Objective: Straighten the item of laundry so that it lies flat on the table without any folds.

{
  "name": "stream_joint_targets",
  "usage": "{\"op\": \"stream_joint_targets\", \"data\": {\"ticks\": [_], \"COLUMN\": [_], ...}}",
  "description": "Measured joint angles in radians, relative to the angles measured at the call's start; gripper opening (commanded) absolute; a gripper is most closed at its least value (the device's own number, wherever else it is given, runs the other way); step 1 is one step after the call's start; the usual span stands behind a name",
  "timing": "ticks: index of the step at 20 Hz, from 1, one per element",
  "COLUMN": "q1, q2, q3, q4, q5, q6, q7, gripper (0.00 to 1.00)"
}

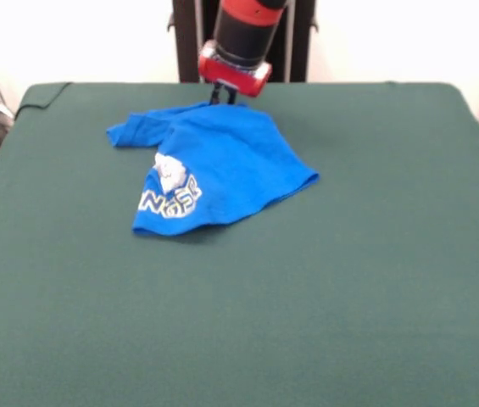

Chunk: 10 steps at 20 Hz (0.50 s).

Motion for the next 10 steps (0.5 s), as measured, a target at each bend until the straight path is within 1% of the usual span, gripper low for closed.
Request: {"op": "stream_joint_targets", "data": {"ticks": [2, 6, 10], "q1": [0.022, 0.095, 0.119], "q2": [0.0, -0.014, -0.026], "q3": [0.0, 0.0, 0.003], "q4": [0.023, 0.086, 0.119], "q5": [0.015, 0.048, 0.052], "q6": [0.009, 0.065, 0.085], "q7": [0.014, 0.058, 0.084], "gripper": [0.0, 0.0, 0.0]}}
